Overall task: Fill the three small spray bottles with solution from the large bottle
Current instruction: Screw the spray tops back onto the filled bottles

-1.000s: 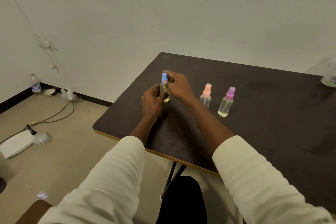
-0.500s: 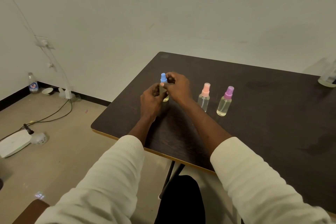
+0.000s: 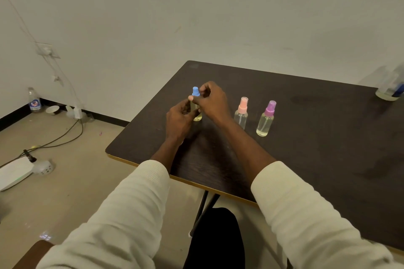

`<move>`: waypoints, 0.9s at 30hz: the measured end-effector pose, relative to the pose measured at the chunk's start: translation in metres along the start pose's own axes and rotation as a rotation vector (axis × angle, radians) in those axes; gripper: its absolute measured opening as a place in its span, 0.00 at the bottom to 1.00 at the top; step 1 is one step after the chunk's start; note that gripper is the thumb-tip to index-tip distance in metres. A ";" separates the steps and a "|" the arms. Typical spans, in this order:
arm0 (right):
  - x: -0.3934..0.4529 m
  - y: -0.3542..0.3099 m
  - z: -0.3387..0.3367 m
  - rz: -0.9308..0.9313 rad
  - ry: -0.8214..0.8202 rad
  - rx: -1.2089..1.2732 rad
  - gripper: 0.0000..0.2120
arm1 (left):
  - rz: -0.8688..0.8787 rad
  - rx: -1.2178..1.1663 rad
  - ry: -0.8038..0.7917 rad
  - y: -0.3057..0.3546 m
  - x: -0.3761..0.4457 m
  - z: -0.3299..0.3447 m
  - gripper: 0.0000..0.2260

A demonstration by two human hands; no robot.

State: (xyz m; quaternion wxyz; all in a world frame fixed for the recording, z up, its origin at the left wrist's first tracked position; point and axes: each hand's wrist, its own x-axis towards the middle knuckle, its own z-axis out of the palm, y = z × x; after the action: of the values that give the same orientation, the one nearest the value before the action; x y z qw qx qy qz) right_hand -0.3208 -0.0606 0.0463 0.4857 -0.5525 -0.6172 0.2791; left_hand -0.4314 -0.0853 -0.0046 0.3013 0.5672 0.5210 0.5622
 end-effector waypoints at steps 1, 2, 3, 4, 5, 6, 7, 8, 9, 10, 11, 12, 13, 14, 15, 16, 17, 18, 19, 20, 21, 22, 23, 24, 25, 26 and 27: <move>0.000 0.000 0.000 0.008 -0.030 0.004 0.13 | -0.003 -0.007 -0.002 -0.001 0.000 0.000 0.15; 0.000 -0.001 -0.001 0.011 -0.061 0.010 0.17 | 0.002 -0.013 -0.009 -0.001 0.000 -0.001 0.15; 0.000 0.000 -0.001 0.011 -0.081 0.009 0.18 | 0.006 -0.018 -0.022 -0.002 0.000 -0.002 0.15; -0.001 0.000 -0.001 0.001 -0.082 0.002 0.17 | 0.007 -0.023 -0.037 -0.002 0.000 -0.002 0.15; -0.002 0.001 -0.002 -0.005 -0.064 -0.003 0.16 | 0.005 -0.033 -0.051 -0.003 0.000 -0.002 0.15; -0.002 0.001 -0.003 -0.007 -0.038 0.001 0.15 | 0.005 -0.038 -0.060 -0.004 0.001 -0.002 0.15; -0.003 0.002 -0.003 -0.007 -0.001 -0.006 0.13 | 0.004 -0.035 -0.066 -0.005 0.001 -0.002 0.15; -0.004 0.001 -0.004 -0.017 0.037 -0.025 0.10 | 0.004 -0.027 -0.071 -0.005 0.001 -0.002 0.16; -0.003 0.002 -0.004 -0.024 0.067 -0.045 0.07 | 0.003 -0.020 -0.074 -0.005 0.001 -0.002 0.17; -0.002 0.003 -0.004 -0.021 0.080 -0.056 0.07 | 0.003 -0.021 -0.076 -0.004 0.001 -0.002 0.17; -0.001 0.003 -0.003 -0.012 0.076 -0.058 0.08 | 0.002 -0.025 -0.075 -0.004 0.001 -0.002 0.16; -0.001 0.001 -0.004 -0.004 0.051 -0.053 0.08 | 0.003 -0.027 -0.072 -0.004 0.001 -0.002 0.16; -0.001 0.001 -0.005 -0.001 0.007 -0.051 0.10 | 0.004 -0.023 -0.069 -0.003 0.001 -0.002 0.15; 0.000 -0.001 -0.006 0.000 -0.048 -0.049 0.13 | 0.007 -0.019 -0.069 -0.003 0.000 -0.002 0.16; 0.001 -0.001 -0.008 -0.003 -0.097 -0.035 0.16 | 0.009 -0.015 -0.073 -0.003 0.000 -0.002 0.16; 0.001 -0.001 -0.009 -0.006 -0.123 -0.012 0.16 | 0.008 -0.015 -0.080 -0.004 0.001 -0.002 0.16; 0.000 -0.001 -0.009 -0.009 -0.125 -0.006 0.16 | 0.004 -0.018 -0.087 -0.004 0.001 -0.002 0.16; -0.001 -0.001 -0.009 -0.014 -0.110 0.000 0.15 | -0.001 -0.024 -0.093 -0.004 0.001 -0.003 0.16; -0.001 0.000 -0.008 -0.019 -0.085 -0.003 0.15 | -0.004 -0.027 -0.095 -0.003 0.001 -0.002 0.16; -0.002 -0.001 -0.007 -0.029 -0.062 -0.008 0.15 | -0.002 -0.026 -0.095 -0.002 0.000 -0.002 0.16; -0.004 -0.002 -0.006 -0.034 -0.038 -0.027 0.15 | 0.002 -0.022 -0.093 -0.002 0.000 -0.002 0.15; -0.006 -0.002 -0.005 -0.037 -0.015 -0.045 0.15 | 0.007 -0.014 -0.091 -0.001 0.000 -0.002 0.14; -0.008 -0.003 -0.004 -0.038 0.011 -0.055 0.14 | 0.012 -0.006 -0.092 -0.001 -0.001 -0.002 0.13; -0.011 -0.003 -0.003 -0.043 0.036 -0.055 0.13 | 0.019 0.001 -0.096 -0.001 -0.001 -0.002 0.13; -0.013 -0.004 -0.002 -0.045 0.061 -0.054 0.11 | 0.024 0.008 -0.101 -0.002 -0.001 -0.002 0.13; -0.015 -0.004 0.000 -0.046 0.084 -0.059 0.08 | 0.031 0.015 -0.106 -0.002 -0.002 -0.002 0.13; -0.016 -0.004 0.002 -0.044 0.104 -0.075 0.04 | 0.038 0.024 -0.110 -0.003 -0.001 -0.002 0.13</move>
State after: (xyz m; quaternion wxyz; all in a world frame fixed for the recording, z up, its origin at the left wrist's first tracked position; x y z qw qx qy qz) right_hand -0.3258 -0.0758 0.0442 0.5021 -0.5704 -0.6131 0.2159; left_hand -0.4341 -0.0863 -0.0072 0.3120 0.6105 0.4995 0.5296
